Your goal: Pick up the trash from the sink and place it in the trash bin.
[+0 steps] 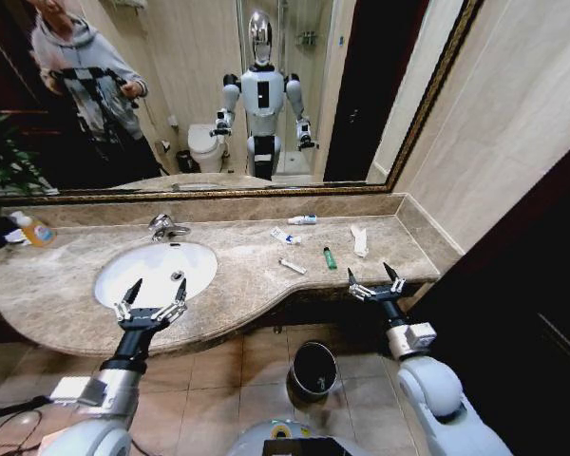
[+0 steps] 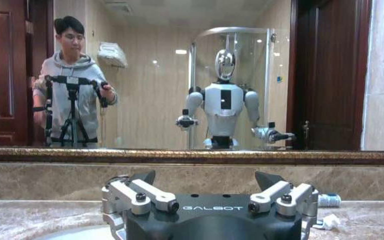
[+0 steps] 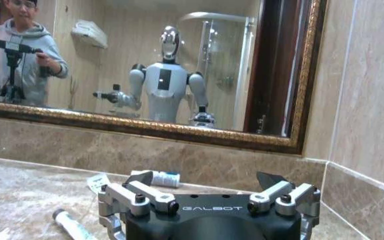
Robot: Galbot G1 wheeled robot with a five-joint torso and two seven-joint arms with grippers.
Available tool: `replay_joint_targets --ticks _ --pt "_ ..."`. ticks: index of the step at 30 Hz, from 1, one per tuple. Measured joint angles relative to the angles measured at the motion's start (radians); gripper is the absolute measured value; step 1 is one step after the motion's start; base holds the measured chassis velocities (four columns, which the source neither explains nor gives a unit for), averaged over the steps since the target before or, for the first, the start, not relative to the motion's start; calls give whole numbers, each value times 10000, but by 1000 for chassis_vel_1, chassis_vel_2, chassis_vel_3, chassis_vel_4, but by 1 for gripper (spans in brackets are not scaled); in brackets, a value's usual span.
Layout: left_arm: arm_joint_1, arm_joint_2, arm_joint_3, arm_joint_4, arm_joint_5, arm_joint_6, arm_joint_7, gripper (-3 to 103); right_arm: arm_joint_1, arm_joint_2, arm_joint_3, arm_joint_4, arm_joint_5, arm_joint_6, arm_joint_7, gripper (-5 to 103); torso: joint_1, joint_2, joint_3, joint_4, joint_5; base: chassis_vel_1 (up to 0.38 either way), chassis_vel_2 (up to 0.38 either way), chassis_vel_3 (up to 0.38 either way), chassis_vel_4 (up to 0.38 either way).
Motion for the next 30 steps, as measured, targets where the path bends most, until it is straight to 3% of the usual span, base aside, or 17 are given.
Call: replay_joint_targets --ticks 17,22,30 --pt "0 0 0 0 0 0 0 100 2696 -633 -771 -2374 590 -694 -142 100 0 -1 1 1 4 0 0 0 0" --pt "0 0 0 0 0 0 0 100 4065 -725 -937 -3822 820 -1092 -263 100 0 0 2 1 1 0 0 0 0" --pt "0 -1 0 0 0 0 0 100 5920 -506 -1433 -6259 796 -1132 -304 100 1 -1 1 1 -4 0 0 0 0"
